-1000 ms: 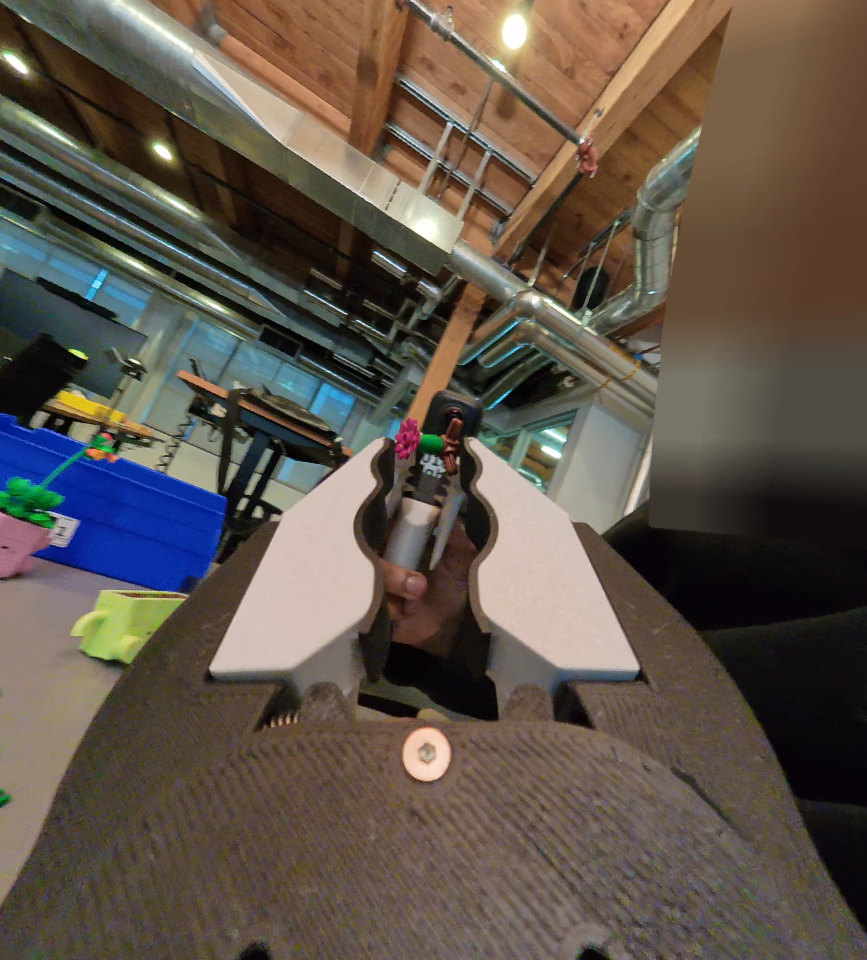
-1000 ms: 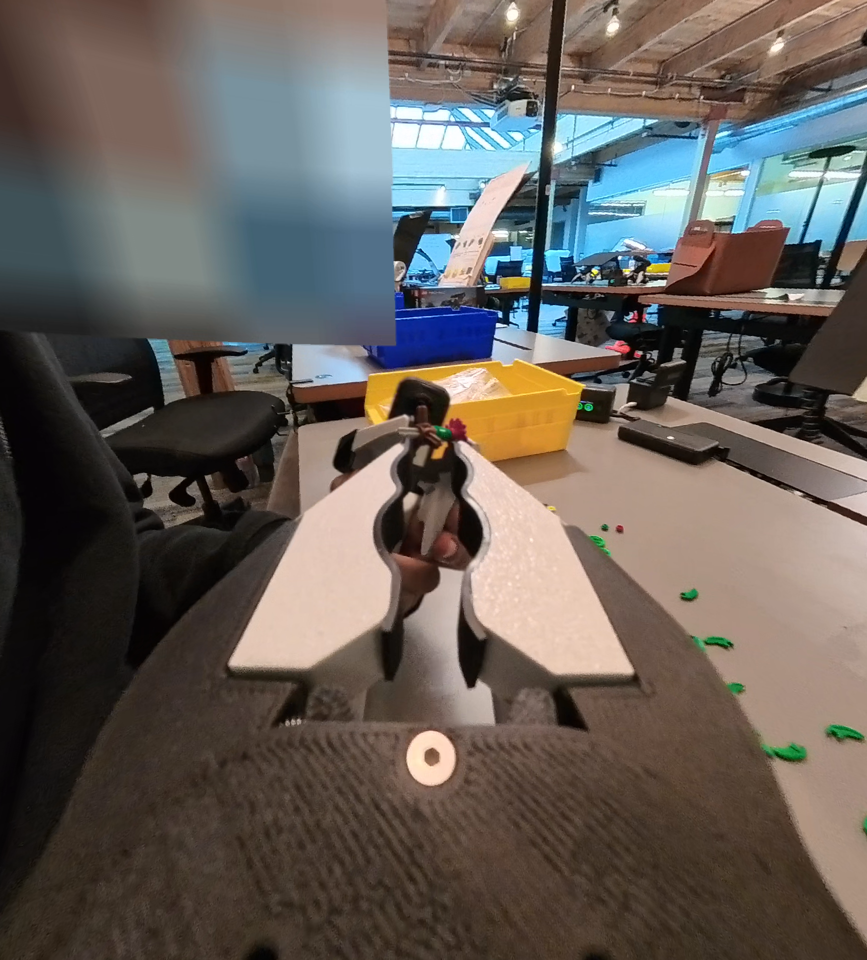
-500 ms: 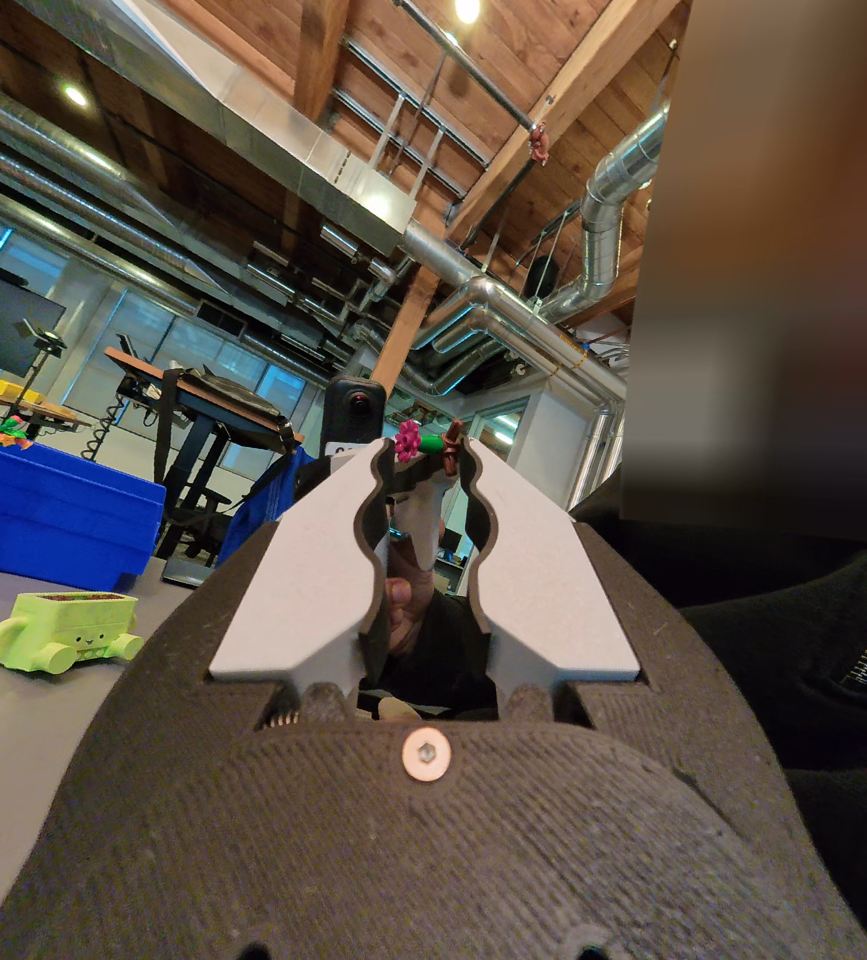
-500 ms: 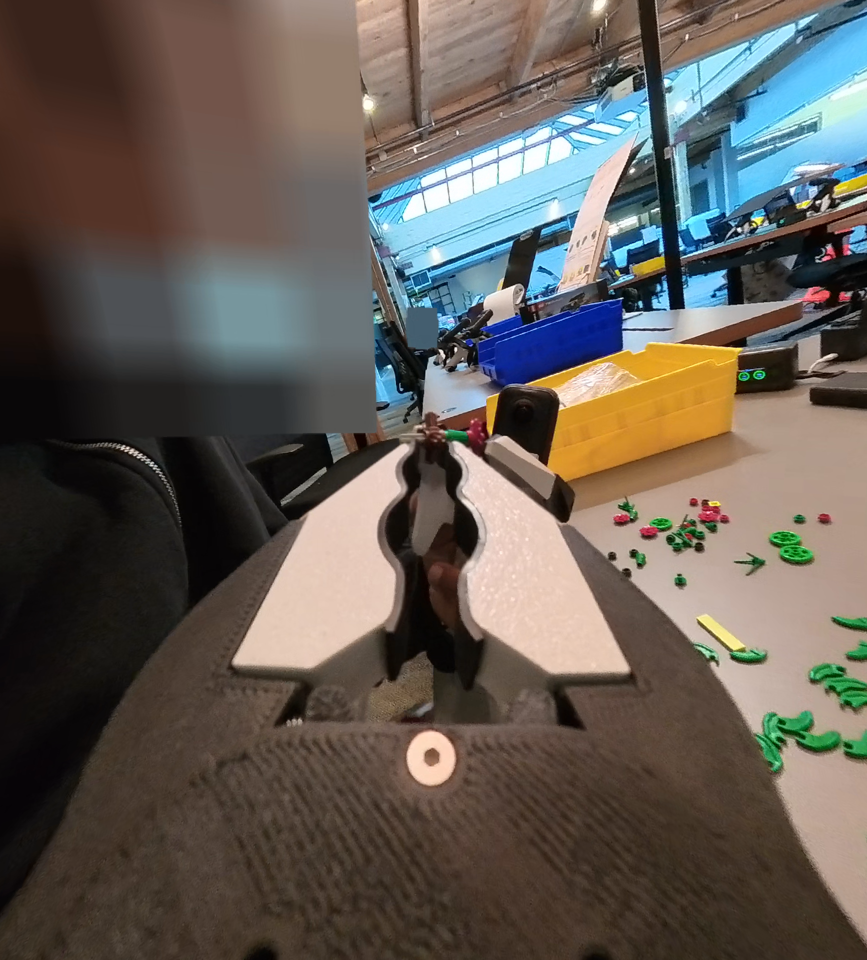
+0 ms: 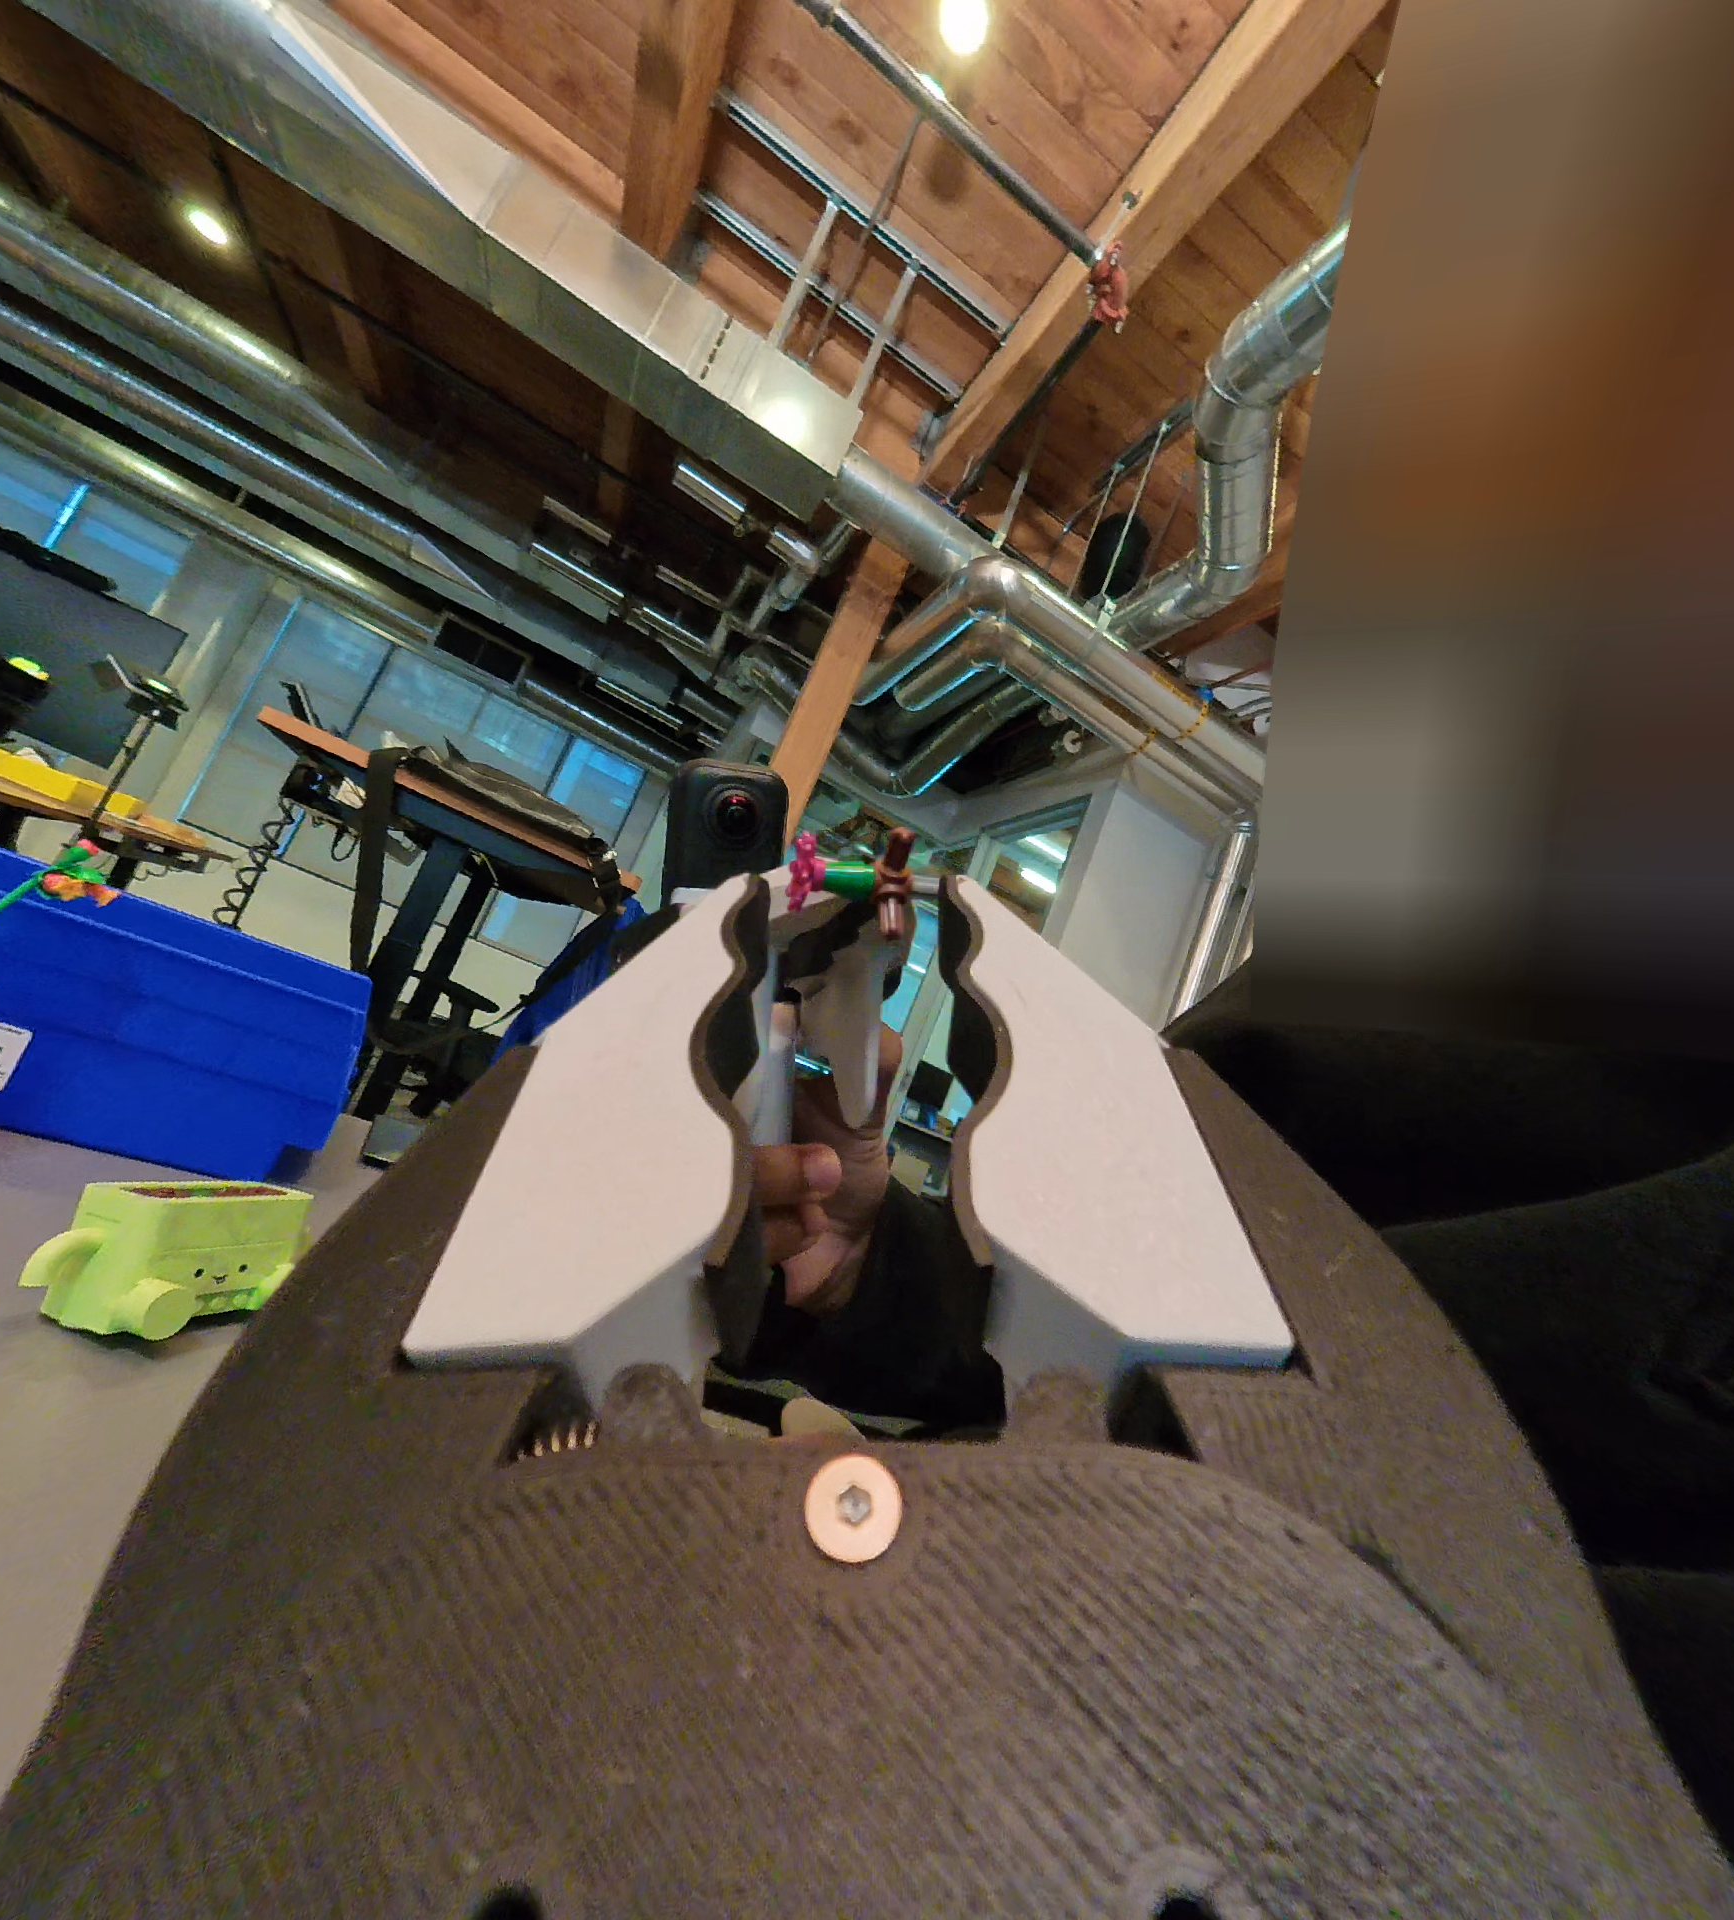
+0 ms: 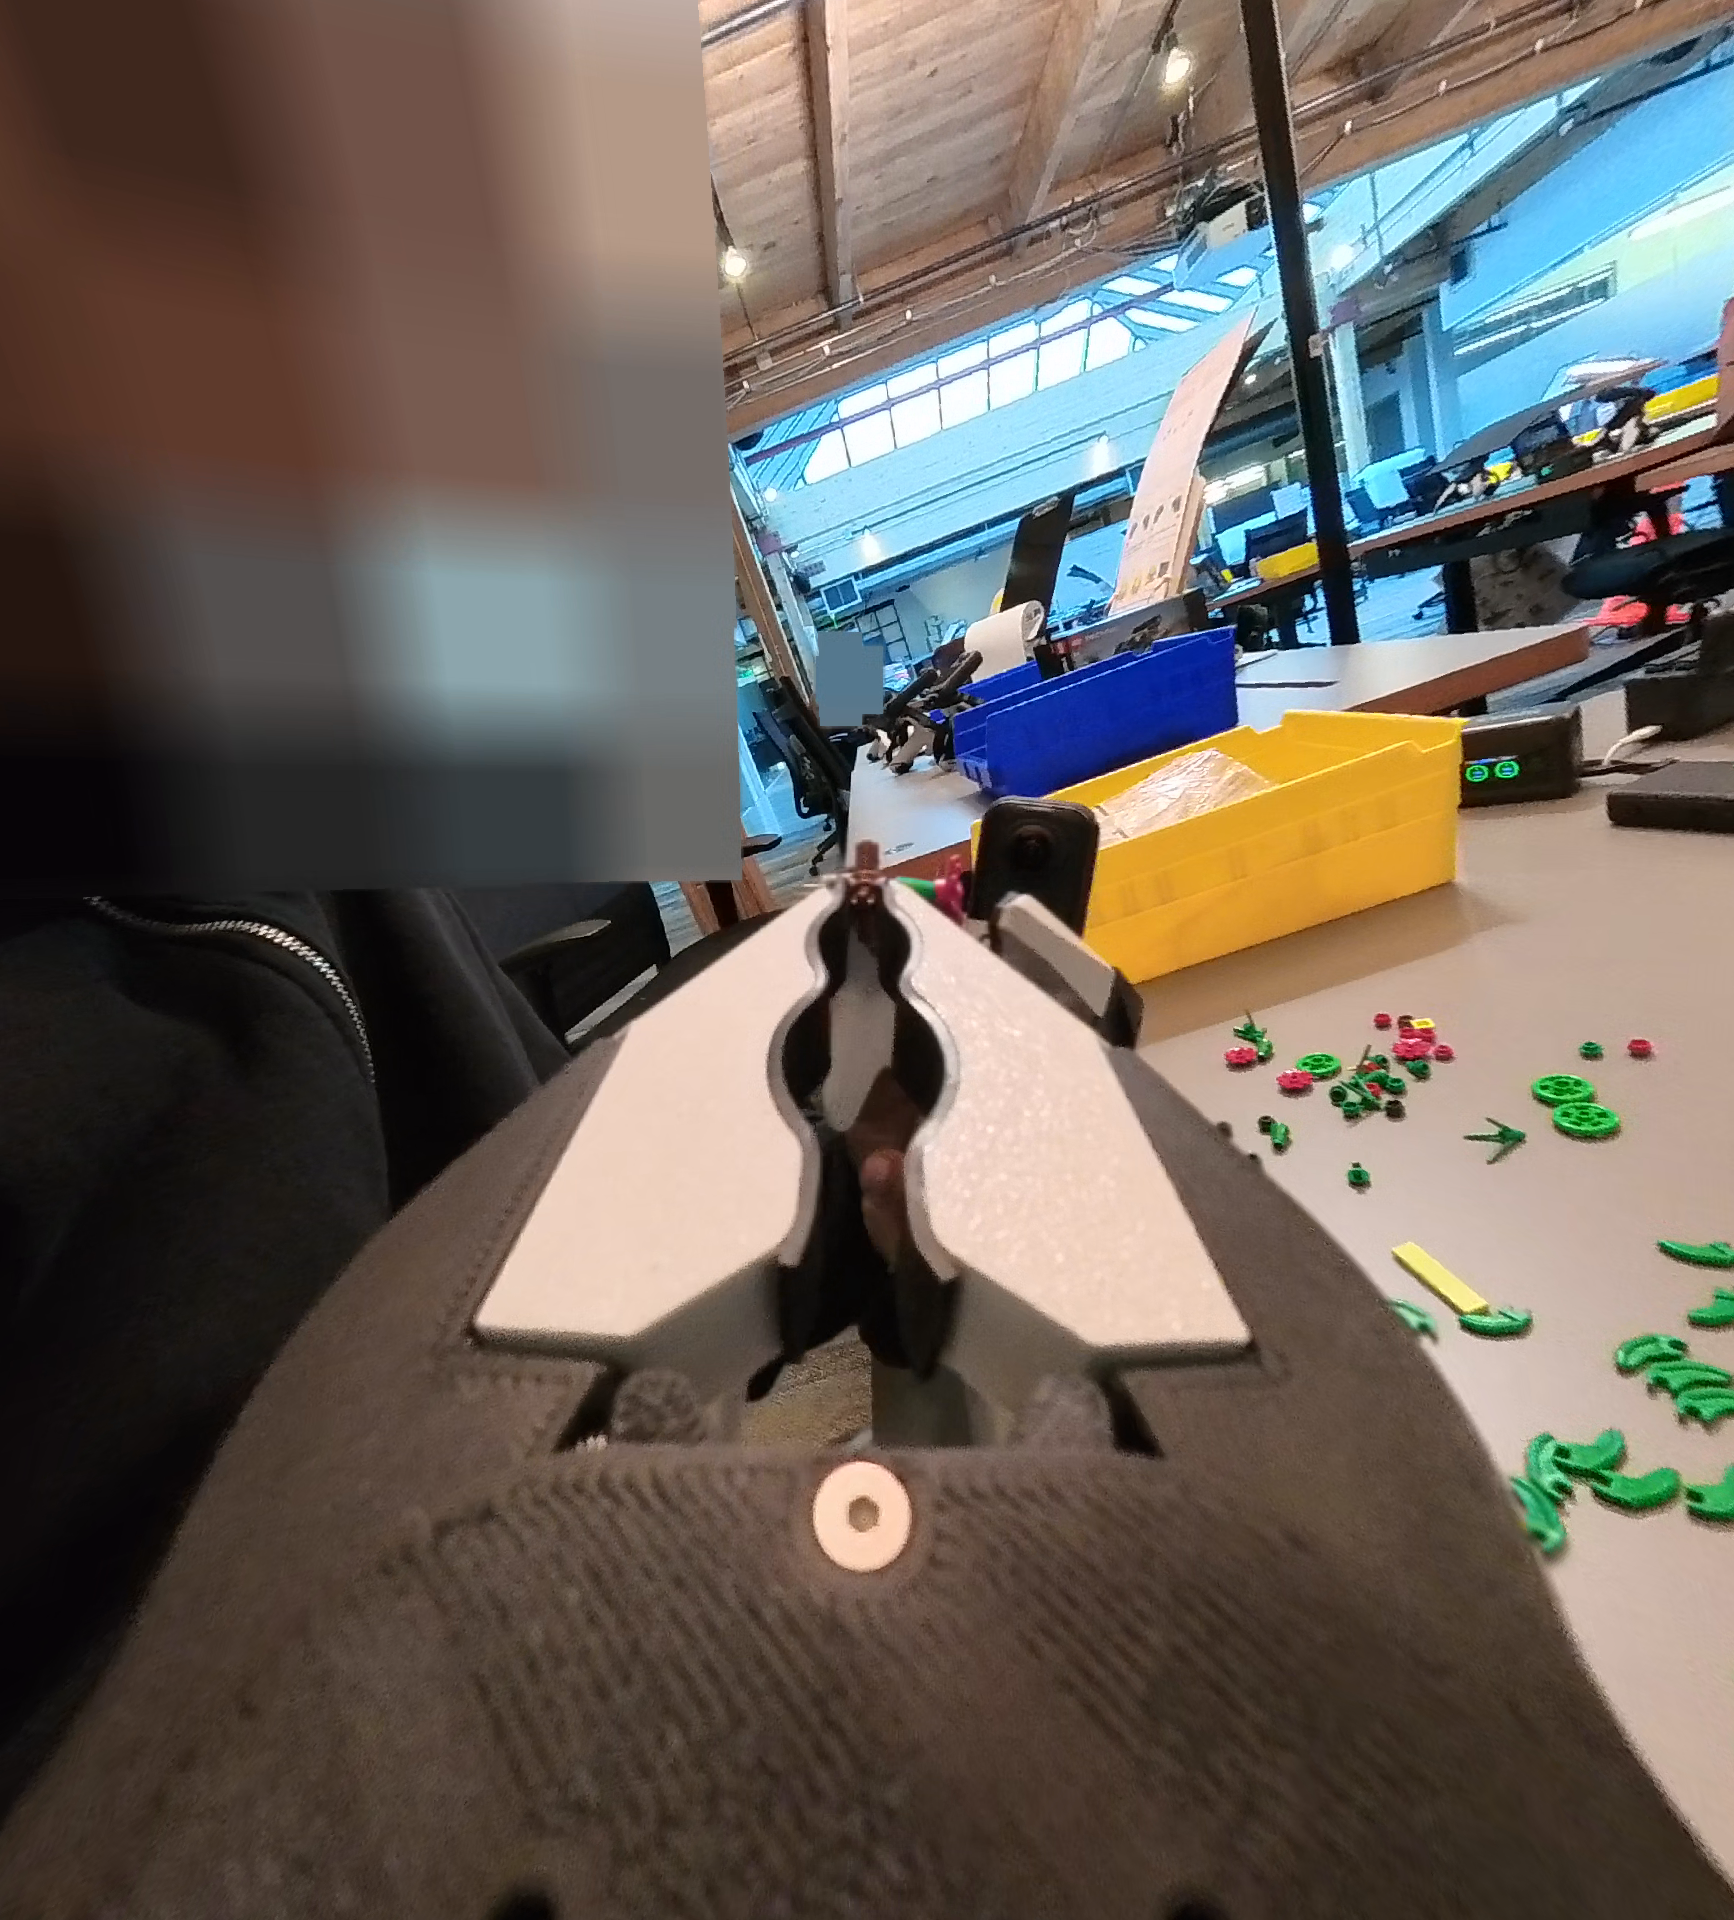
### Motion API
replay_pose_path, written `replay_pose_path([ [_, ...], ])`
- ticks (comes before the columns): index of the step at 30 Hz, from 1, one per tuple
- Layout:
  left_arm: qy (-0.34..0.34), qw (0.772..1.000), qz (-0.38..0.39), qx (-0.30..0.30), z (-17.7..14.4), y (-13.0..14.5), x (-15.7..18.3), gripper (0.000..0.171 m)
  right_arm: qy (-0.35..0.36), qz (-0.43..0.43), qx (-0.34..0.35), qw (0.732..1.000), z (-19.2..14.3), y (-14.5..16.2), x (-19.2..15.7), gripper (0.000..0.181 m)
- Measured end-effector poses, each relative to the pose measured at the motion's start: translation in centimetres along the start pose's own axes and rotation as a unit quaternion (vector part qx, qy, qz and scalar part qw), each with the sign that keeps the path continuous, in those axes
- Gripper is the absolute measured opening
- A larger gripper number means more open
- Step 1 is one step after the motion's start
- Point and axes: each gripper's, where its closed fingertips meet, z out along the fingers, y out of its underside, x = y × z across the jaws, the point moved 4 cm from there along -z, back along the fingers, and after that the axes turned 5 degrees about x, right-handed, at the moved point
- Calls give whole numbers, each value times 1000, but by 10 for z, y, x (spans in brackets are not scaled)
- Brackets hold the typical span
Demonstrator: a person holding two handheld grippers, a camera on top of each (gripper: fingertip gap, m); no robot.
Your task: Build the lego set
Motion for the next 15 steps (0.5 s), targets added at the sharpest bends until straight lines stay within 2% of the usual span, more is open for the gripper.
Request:
replay_pose_path([
  [7,-20,999,36,-17,3,5,-1,48,42,-46,-32,998,-2,1,5,2],
  [11,-42,996,79,-20,3,5,-3,41,77,-86,-75,990,1,4,6,2],
  [15,-34,996,81,-13,1,2,-1,32,81,-104,-94,987,6,3,1,2],
])
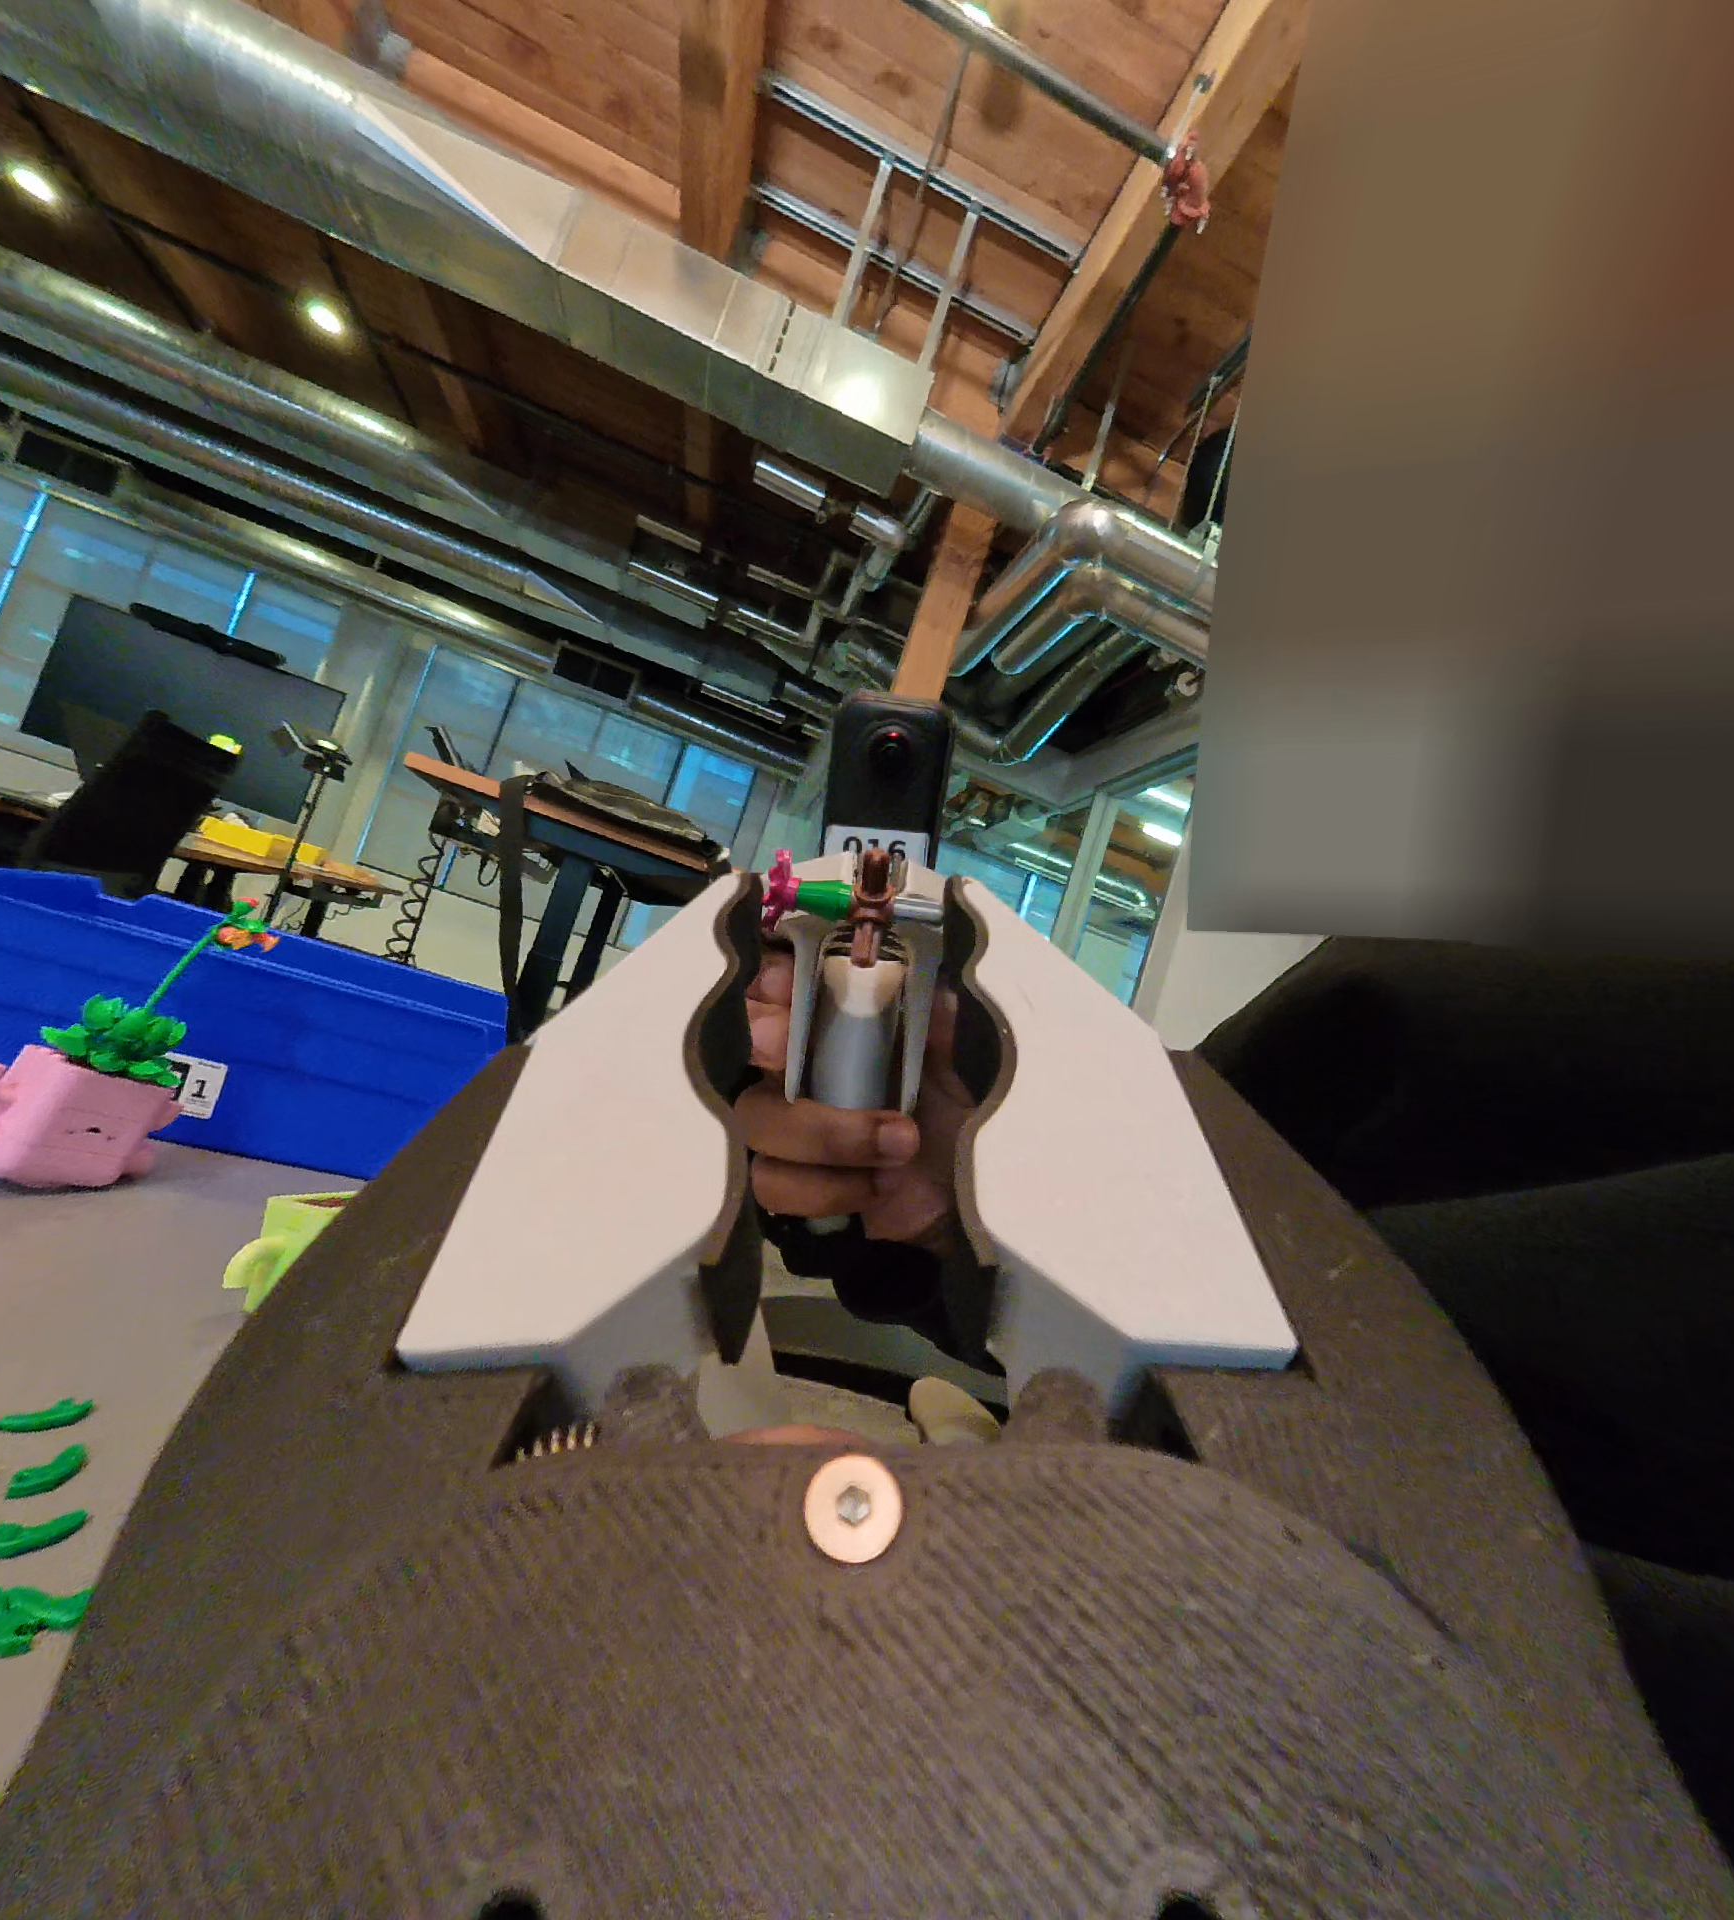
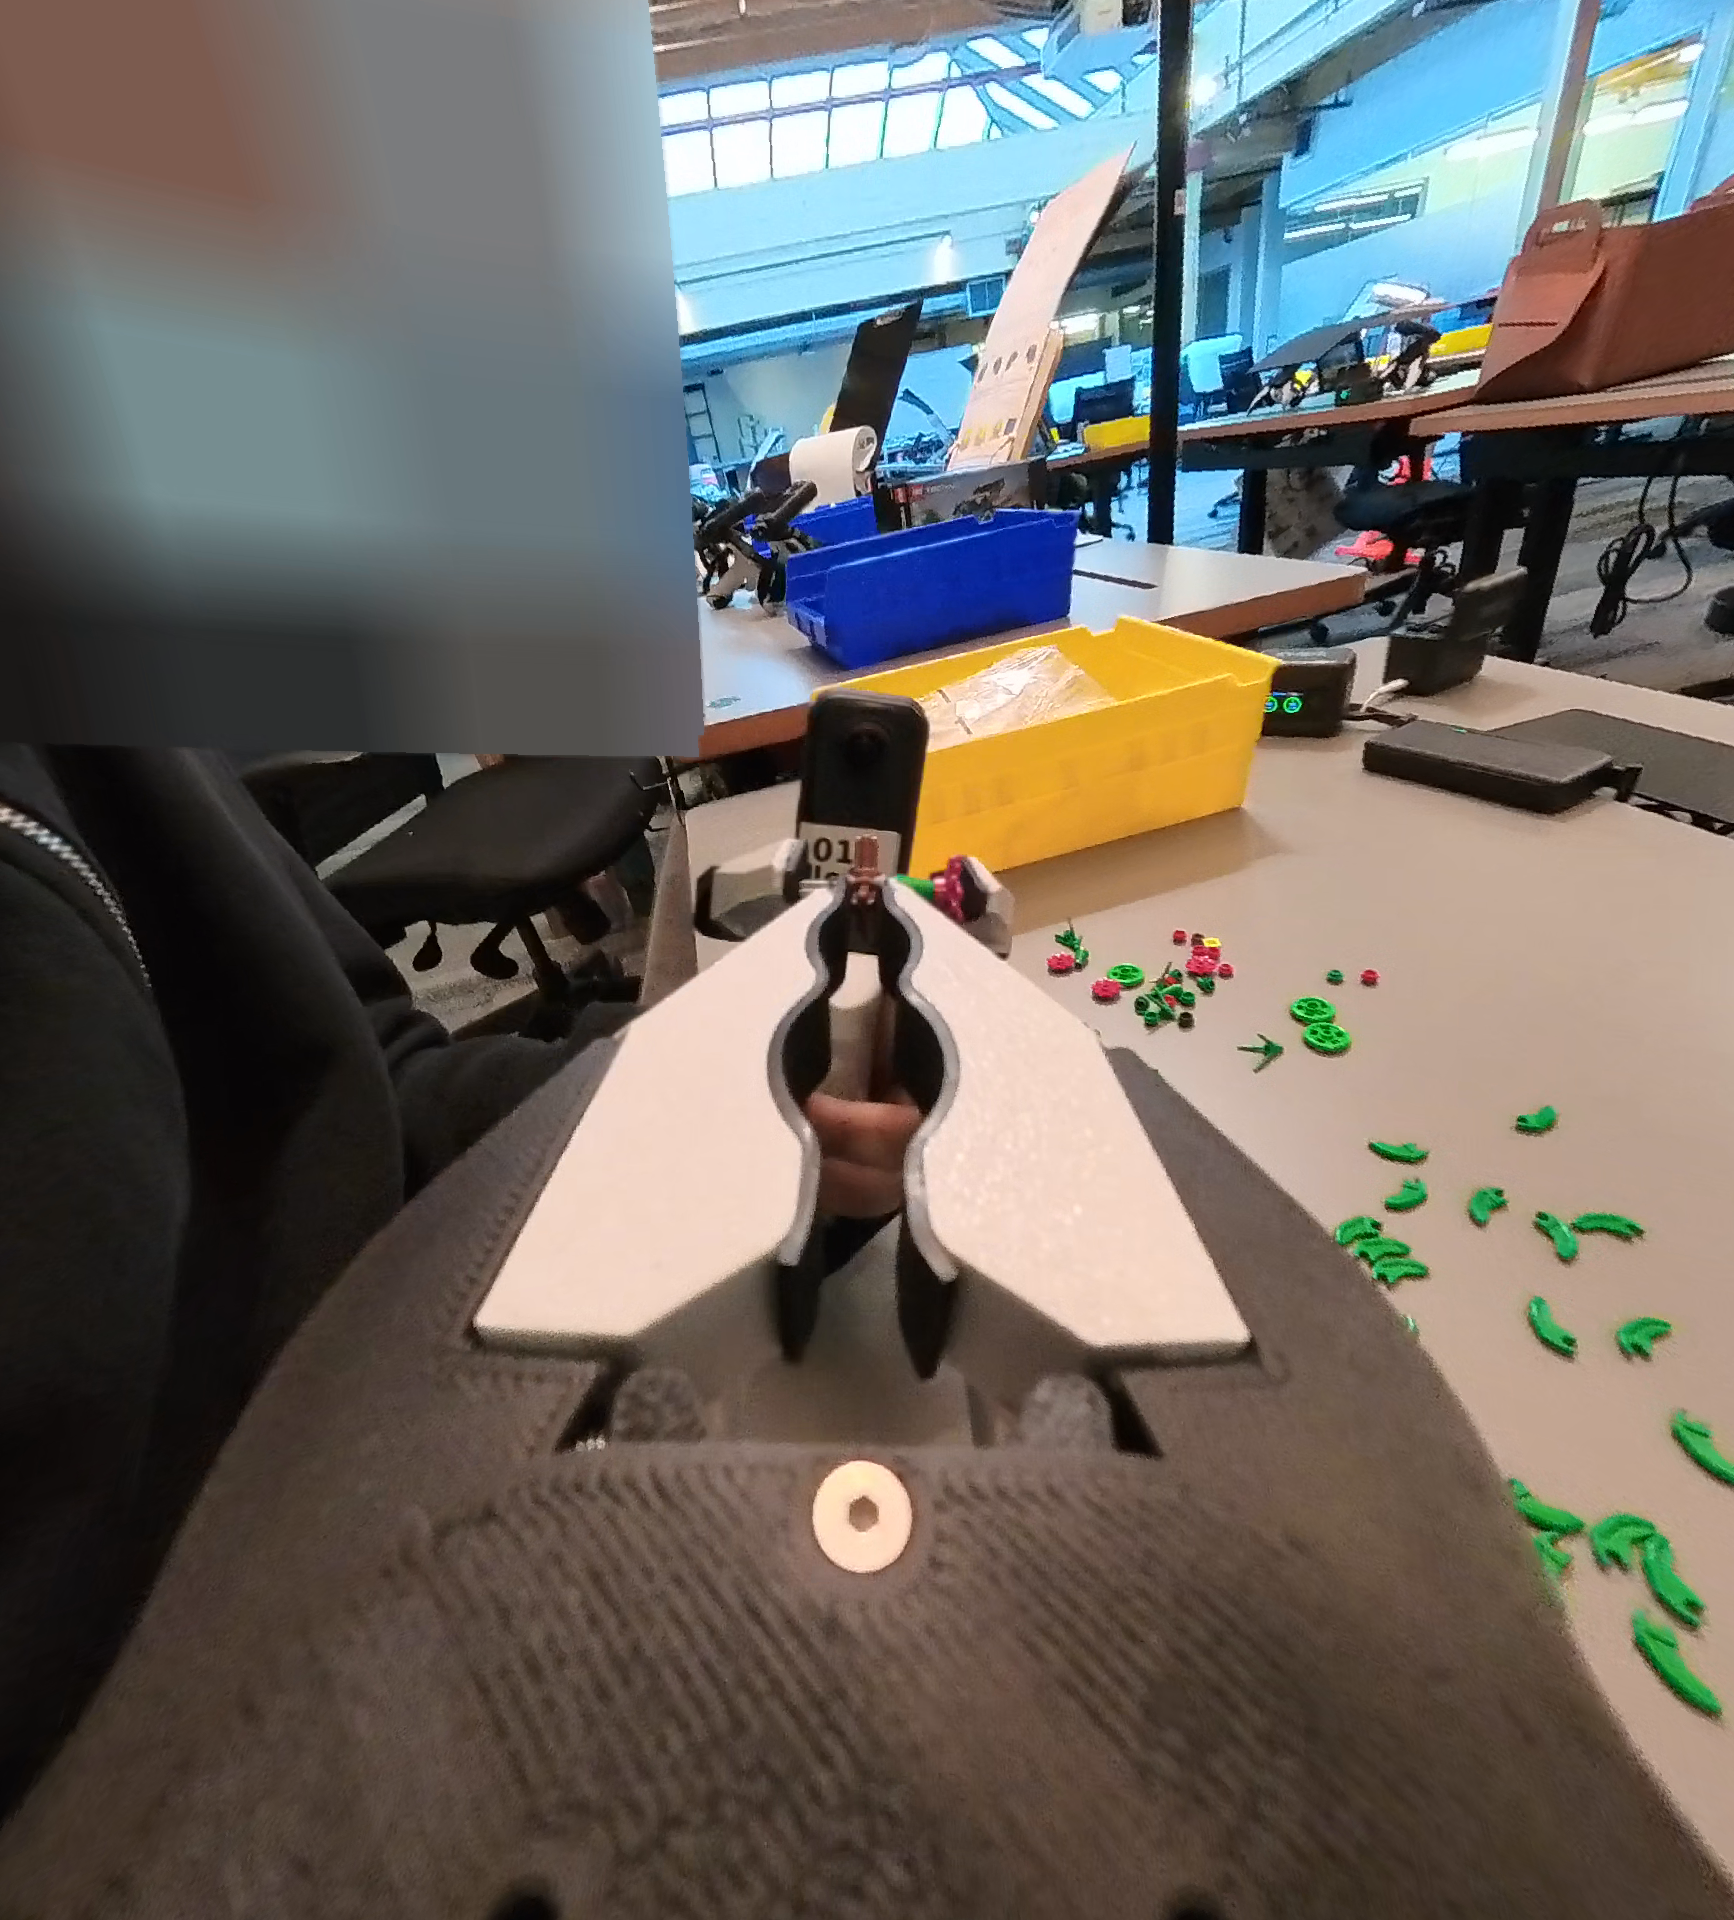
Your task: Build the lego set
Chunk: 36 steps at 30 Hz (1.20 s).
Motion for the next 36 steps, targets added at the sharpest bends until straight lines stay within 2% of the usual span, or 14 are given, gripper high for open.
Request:
replay_pose_path([
  [14,31,999,-25,4,1,0,6,31,-7,-9,-5,1000,-1,-1,-8,2],
  [27,24,1000,-15,1,1,0,5,32,-7,-2,-3,1000,-1,-1,-6,2],
  [30,10,1000,-8,4,0,-1,2,38,-5,4,6,1000,-3,-4,-5,2],
  [36,5,1000,-1,4,-5,-5,0,31,-1,-1,-9,1000,-5,-1,-4,2],
])
